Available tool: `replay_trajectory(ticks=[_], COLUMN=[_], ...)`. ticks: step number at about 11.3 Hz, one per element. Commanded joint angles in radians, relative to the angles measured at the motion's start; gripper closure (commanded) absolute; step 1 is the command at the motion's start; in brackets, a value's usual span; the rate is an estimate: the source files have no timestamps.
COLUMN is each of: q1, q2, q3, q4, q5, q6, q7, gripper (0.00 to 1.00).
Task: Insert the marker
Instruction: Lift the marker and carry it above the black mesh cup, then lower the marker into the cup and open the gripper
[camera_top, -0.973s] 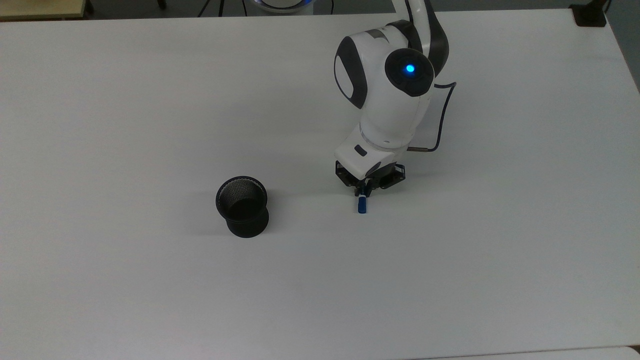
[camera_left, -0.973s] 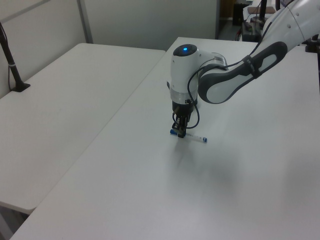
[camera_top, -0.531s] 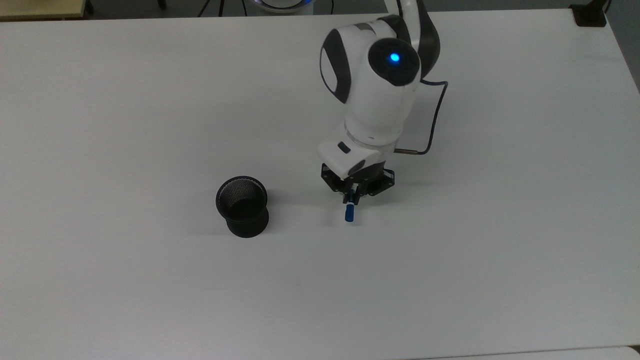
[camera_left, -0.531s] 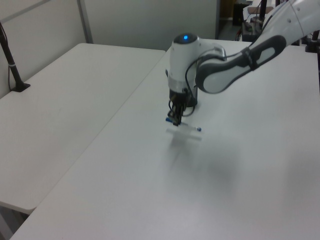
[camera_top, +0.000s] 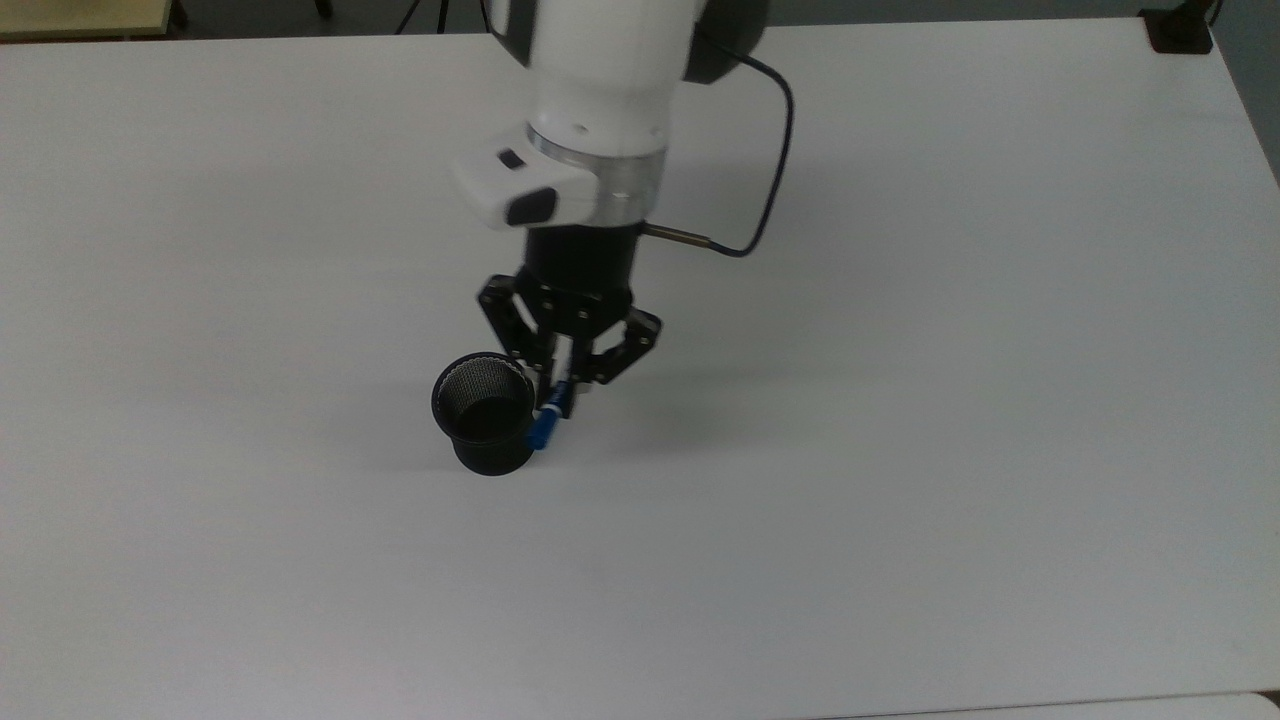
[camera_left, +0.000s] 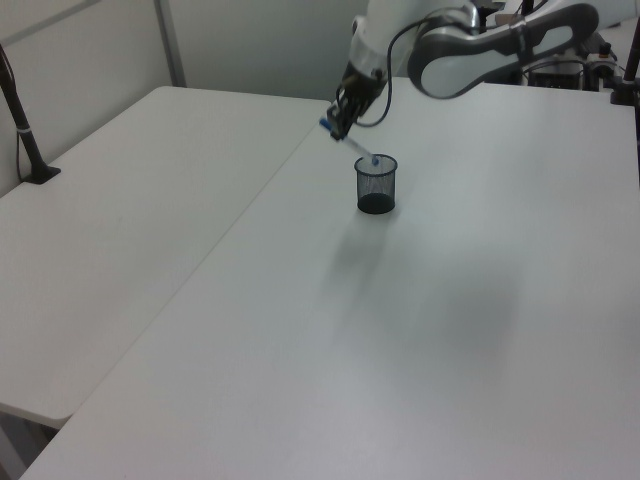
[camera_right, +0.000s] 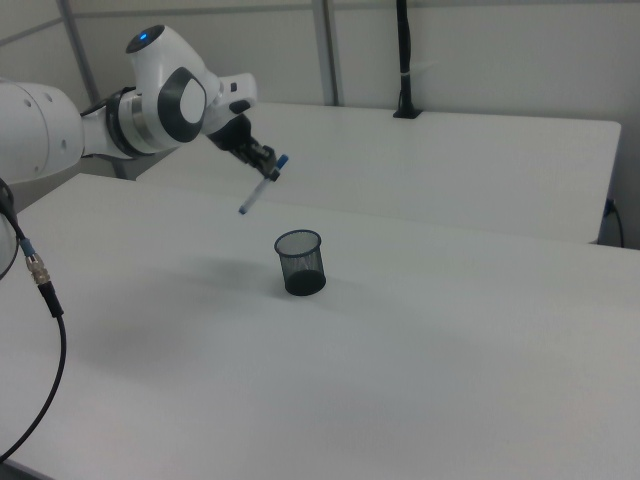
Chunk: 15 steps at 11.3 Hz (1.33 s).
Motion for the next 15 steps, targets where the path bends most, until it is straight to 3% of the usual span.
replay_trajectory(ticks=[1,4,6,9,11,13,14,15], q1=[-0.062,-0.087,-0.125,-0.128,-0.128,-0.127,-0.123,-0.122], q2=[-0.063,-0.065,-0.060,-0.054,-0.053,-0.049,-0.056,-0.063], q3=[0.000,-0.010,-0.012,-0.012,-0.012,-0.010,-0.010,-0.009], q4=[-0.133,-0.239,-0.251,-0.276,-0.291,-0.291,-0.285,-0.280], q5=[-0.110,-0.351,-0.485,-0.534,-0.560,-0.562,-0.551,-0.548], q6=[0.182,0.344,0.391,0.395,0.393,0.393,0.389,0.389], q7=[0.116,0.324,0.462,0.472,0.472,0.472,0.475,0.475], gripper=[0.95,0.95,0.95,0.94,0.86,0.55,0.17,0.14])
